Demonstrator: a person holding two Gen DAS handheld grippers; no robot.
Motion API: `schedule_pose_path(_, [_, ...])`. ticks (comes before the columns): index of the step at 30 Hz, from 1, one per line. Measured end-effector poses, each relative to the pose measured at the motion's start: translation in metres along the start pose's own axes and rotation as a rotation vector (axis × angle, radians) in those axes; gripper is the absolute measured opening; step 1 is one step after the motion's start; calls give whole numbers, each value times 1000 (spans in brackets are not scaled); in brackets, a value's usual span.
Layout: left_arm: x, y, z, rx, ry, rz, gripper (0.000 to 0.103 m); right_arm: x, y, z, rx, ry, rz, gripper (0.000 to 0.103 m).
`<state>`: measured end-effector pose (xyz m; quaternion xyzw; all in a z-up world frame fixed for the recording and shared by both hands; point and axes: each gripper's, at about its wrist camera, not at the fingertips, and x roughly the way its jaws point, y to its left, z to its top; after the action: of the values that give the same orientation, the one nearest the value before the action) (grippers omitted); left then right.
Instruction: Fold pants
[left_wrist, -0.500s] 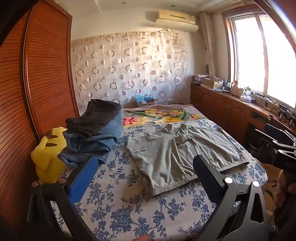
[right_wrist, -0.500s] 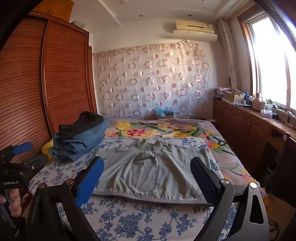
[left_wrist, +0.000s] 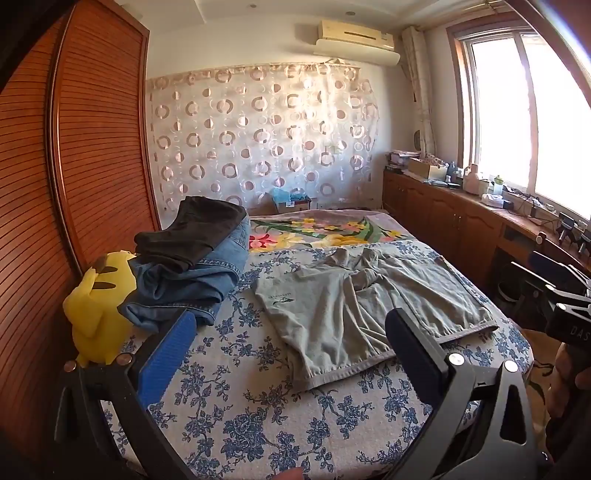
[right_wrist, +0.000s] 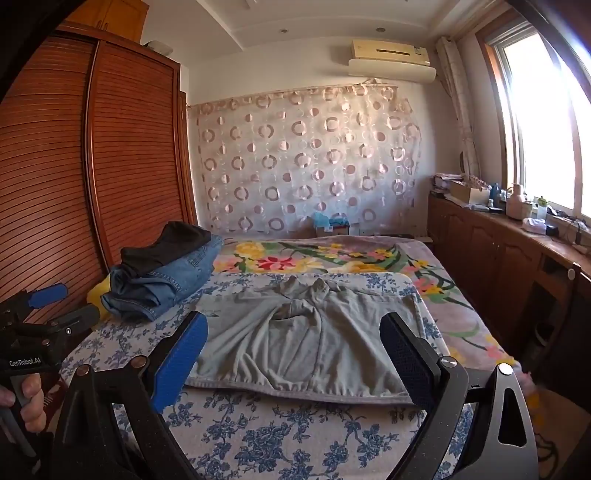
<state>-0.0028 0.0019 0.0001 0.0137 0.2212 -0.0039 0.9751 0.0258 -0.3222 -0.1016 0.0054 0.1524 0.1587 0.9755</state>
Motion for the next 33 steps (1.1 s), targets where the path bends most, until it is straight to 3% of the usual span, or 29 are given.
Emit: schedule_pose_path(33, [-3,2,2,-1,-7,0,102,-6,2,-1,-3,-2,6,95])
